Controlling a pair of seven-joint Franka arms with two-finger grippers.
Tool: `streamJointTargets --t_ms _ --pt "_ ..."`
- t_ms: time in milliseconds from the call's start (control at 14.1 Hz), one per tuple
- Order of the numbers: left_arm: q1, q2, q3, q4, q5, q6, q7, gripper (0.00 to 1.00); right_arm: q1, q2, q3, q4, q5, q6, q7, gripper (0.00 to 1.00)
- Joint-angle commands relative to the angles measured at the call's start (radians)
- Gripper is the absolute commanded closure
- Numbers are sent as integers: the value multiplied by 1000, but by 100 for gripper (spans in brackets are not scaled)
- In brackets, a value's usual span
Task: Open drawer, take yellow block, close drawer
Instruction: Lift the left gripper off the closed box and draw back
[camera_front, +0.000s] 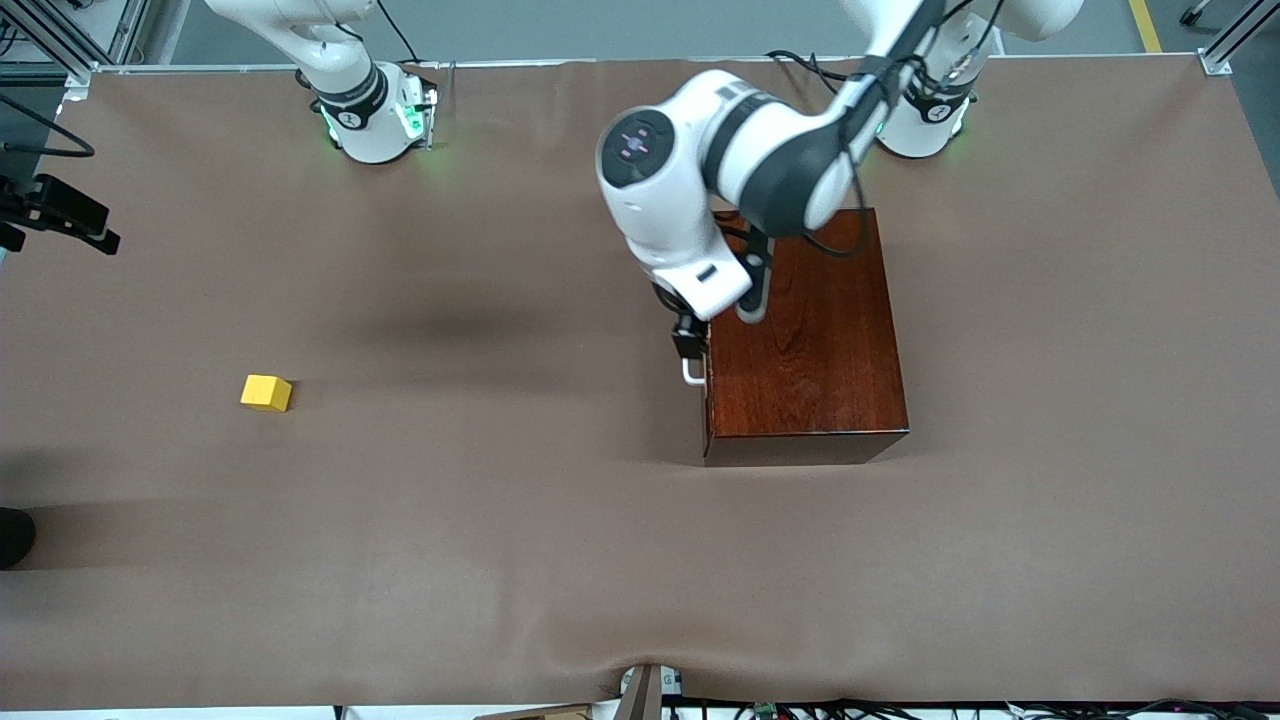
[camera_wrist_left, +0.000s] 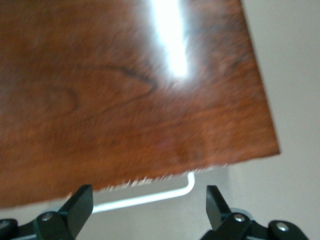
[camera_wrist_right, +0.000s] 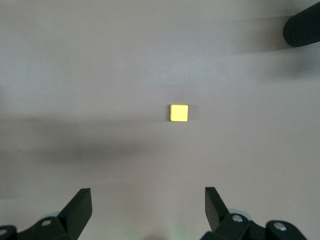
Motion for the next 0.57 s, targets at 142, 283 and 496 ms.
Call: streamJointTargets --t_ms 142,283,496 --pt "101 -67 -7 -14 -16 5 256 0 -4 -27 4 -23 4 0 12 0" --pt "142 -110 -7 -39 -42 4 367 0 -4 -27 4 -24 4 0 12 0" --pt "205 -139 -9 -60 -71 2 497 0 -4 -27 5 -24 4 0 12 0"
